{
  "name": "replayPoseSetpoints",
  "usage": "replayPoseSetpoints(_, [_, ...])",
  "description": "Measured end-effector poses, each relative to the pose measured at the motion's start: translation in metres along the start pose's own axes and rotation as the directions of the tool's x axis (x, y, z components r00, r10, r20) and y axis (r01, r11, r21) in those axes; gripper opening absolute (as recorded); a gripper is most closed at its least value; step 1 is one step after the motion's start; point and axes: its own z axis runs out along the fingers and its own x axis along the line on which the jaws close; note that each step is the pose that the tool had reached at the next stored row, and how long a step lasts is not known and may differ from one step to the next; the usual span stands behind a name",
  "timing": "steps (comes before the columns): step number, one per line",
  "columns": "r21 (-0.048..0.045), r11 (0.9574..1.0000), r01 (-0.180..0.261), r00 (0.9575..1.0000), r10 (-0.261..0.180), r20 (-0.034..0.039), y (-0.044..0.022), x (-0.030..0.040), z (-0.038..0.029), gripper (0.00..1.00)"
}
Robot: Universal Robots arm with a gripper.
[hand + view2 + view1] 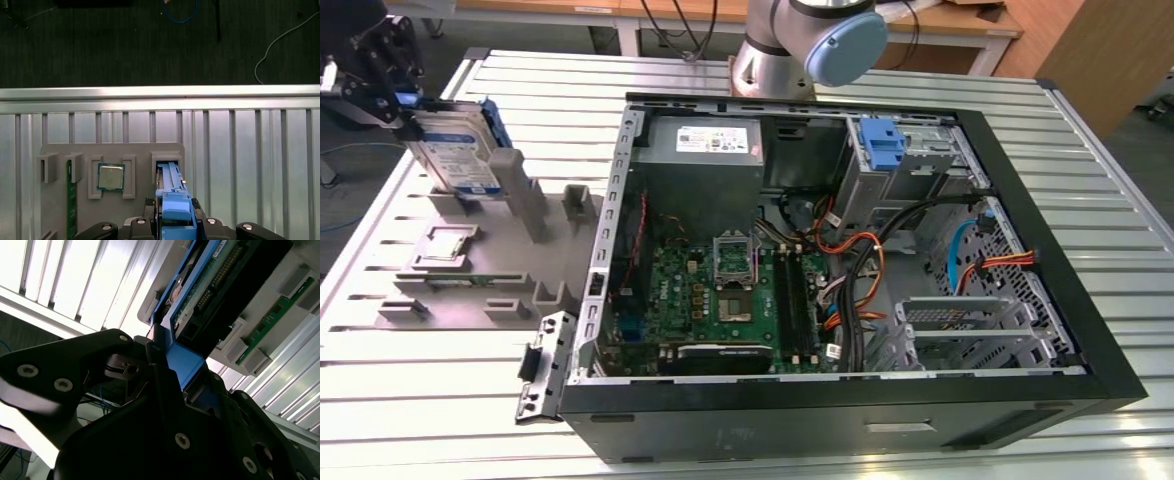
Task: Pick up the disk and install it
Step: 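Pick up the disk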
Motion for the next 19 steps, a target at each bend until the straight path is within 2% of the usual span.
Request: replayPoseSetpoints(19, [-0.0001, 1.0, 0.0, 1.0, 0.0, -0.0001, 0.0, -0.0002, -0.006, 0.36])
